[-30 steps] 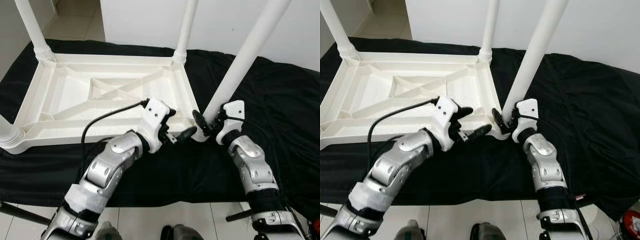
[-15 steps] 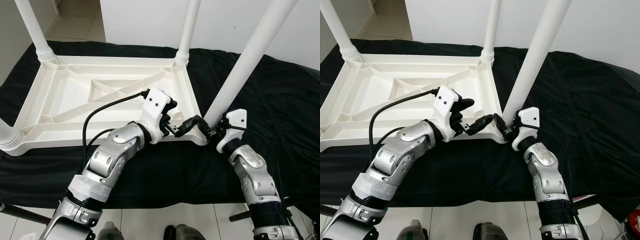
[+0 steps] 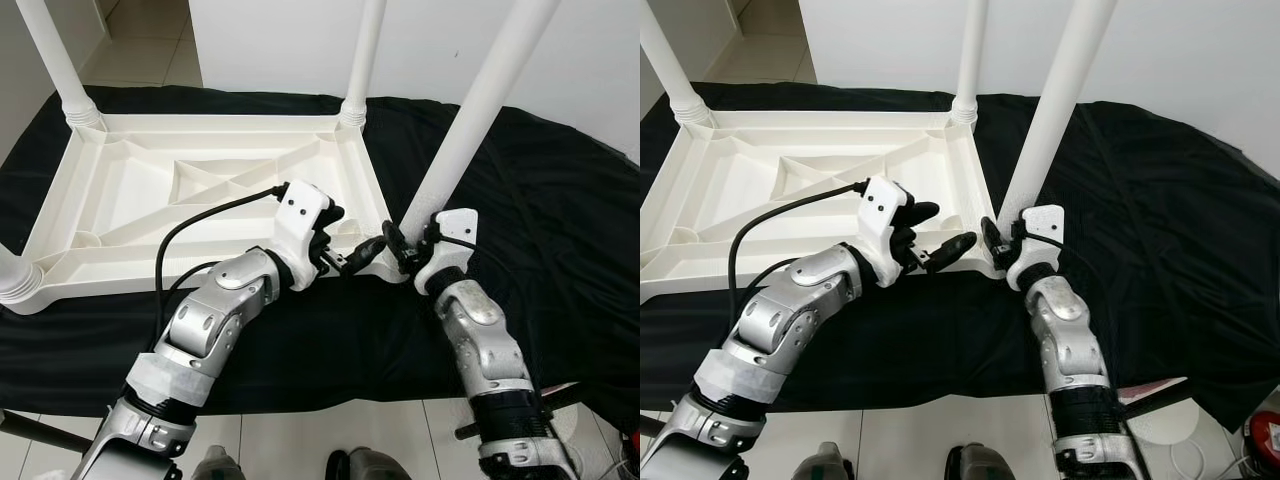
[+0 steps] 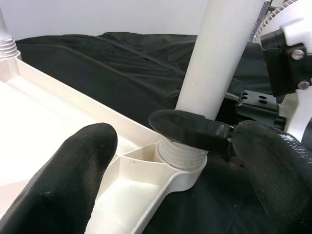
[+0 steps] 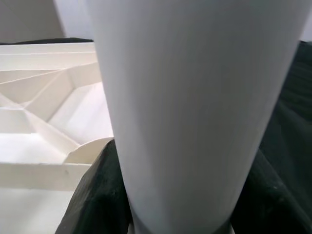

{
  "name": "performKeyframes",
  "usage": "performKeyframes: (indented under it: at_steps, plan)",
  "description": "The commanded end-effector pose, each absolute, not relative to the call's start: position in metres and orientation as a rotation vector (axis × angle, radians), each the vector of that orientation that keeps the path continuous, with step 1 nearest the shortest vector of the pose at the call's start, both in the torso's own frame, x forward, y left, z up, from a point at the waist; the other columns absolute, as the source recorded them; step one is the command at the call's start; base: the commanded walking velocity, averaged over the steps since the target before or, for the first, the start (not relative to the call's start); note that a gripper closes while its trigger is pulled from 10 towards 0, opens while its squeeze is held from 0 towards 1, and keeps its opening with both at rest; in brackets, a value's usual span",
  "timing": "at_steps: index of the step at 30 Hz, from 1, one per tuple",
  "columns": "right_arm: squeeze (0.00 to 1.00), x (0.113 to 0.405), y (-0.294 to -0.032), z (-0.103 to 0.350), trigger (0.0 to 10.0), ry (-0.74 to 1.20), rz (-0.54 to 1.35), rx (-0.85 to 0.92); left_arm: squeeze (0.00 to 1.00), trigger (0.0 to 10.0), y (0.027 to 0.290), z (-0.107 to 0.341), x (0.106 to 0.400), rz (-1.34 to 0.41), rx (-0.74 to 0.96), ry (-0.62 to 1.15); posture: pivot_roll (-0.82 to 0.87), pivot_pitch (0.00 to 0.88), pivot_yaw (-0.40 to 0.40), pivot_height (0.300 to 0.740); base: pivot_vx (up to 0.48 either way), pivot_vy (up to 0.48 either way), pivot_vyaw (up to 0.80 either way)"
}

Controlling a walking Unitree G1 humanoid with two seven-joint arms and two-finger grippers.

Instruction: Building children table

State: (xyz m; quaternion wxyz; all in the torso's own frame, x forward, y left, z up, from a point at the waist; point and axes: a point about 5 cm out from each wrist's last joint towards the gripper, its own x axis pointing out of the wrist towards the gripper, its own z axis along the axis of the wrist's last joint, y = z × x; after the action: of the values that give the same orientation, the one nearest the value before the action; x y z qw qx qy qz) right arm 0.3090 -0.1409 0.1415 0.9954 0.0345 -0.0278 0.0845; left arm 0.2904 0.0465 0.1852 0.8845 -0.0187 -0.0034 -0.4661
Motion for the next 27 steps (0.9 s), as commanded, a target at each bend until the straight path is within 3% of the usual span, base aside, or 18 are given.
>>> performKeyframes:
  at_steps: [1, 6, 9, 16, 17, 25, 26, 27]
  plan:
    - [0.0, 0.305, -0.13, 0.131, 10.0, 0.023, 0.039, 0.104, 0.0, 10.0, 0.042, 0.187, 0.282, -1.087, -0.058, -0.007, 0.06, 0.055, -0.051, 0.74, 0.0, 0.0, 0.0]
    - [0.0, 0.303, -0.116, 0.131, 10.0, 0.013, -0.02, 0.134, 0.0, 10.0, 0.039, 0.18, 0.287, -1.065, -0.034, -0.004, 0.06, 0.044, -0.047, 0.74, 0.0, 0.0, 0.0]
    - [0.0, 0.301, -0.103, 0.128, 10.0, 0.037, 0.037, 0.146, 0.0, 10.0, 0.035, 0.189, 0.291, -1.044, -0.083, -0.026, 0.06, 0.016, -0.035, 0.74, 0.0, 0.0, 0.0]
    - [0.0, 0.304, -0.106, 0.13, 10.0, 0.036, 0.008, 0.144, 0.0, 10.0, 0.035, 0.191, 0.293, -1.057, -0.051, -0.033, 0.06, 0.001, -0.022, 0.74, 0.0, 0.0, 0.0]
    - [1.0, 0.304, -0.11, 0.133, 10.0, 0.015, 0.019, 0.147, 0.0, 10.0, 0.036, 0.191, 0.294, -1.059, -0.043, -0.03, 0.07, 0.0, -0.022, 0.74, 0.0, 0.0, 0.0]
    - [1.0, 0.297, -0.134, 0.136, 10.0, -0.046, 0.154, 0.105, 0.0, 10.0, 0.044, 0.182, 0.287, -1.083, -0.001, -0.006, 0.08, 0.0, -0.021, 0.74, 0.0, 0.0, 0.0]
    - [0.0, 0.296, -0.143, 0.134, 10.0, -0.053, 0.213, 0.067, 0.0, 10.0, 0.045, 0.178, 0.283, -1.074, 0.018, -0.004, 0.08, 0.0, -0.021, 0.74, 0.0, 0.0, 0.0]
    - [0.0, 0.296, -0.146, 0.133, 10.0, -0.056, 0.233, 0.059, 0.0, 10.0, 0.046, 0.176, 0.282, -1.062, 0.019, -0.007, 0.08, 0.0, -0.02, 0.74, 0.0, 0.0, 0.0]
